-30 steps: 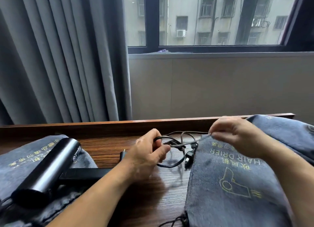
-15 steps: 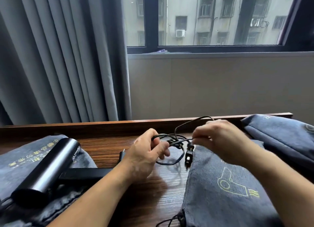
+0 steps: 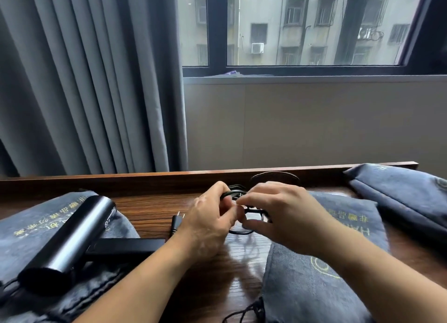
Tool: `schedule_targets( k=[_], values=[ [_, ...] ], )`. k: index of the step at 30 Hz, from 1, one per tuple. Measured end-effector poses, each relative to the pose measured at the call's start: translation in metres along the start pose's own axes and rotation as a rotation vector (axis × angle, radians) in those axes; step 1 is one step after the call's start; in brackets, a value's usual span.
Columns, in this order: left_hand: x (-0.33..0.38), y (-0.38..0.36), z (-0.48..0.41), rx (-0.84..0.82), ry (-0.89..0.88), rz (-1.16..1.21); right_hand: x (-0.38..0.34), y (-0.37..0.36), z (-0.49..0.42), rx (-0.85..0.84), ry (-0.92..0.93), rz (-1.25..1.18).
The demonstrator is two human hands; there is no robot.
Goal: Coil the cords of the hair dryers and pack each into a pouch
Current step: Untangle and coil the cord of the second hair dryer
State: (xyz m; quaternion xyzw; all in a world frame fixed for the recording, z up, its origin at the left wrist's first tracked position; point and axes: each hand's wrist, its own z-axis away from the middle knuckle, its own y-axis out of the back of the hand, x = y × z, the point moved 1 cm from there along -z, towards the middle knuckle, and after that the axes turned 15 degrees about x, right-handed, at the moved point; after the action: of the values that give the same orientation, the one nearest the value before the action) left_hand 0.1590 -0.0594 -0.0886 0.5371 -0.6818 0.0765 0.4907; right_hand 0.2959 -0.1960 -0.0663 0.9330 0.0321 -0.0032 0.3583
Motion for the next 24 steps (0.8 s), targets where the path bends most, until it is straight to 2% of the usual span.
schedule_targets(
  k=[3,6,10,13,15,19,21,24],
  values=[
    [-0.001,0.002,0.000,-0.006,0.020,0.081,0.001,-0.006,-0.003,0.063,0.022,0.021],
    [0.003,0.003,-0.002,-0.040,0.034,0.126,0.015,0.006,-0.004,0.155,-0.037,-0.015],
    [0.001,-0.001,-0.004,-0.054,-0.043,0.003,0.042,0.022,0.000,0.250,-0.158,0.006],
    [-0.005,0.003,-0.006,-0.047,-0.039,-0.021,0.067,0.041,0.004,0.310,-0.360,0.002],
    [-0.006,0.004,-0.007,-0.045,-0.036,-0.010,0.078,0.048,0.008,0.244,-0.434,0.060],
    [0.001,-0.002,-0.002,-0.041,-0.025,0.029,0.076,0.044,0.009,-0.021,-0.493,0.146],
    [0.003,-0.002,0.000,-0.029,-0.014,0.061,0.059,0.044,0.004,-0.081,-0.431,0.195],
    [0.005,-0.002,0.000,-0.007,-0.028,0.058,0.024,0.037,-0.001,-0.046,-0.222,0.150]
  ],
)
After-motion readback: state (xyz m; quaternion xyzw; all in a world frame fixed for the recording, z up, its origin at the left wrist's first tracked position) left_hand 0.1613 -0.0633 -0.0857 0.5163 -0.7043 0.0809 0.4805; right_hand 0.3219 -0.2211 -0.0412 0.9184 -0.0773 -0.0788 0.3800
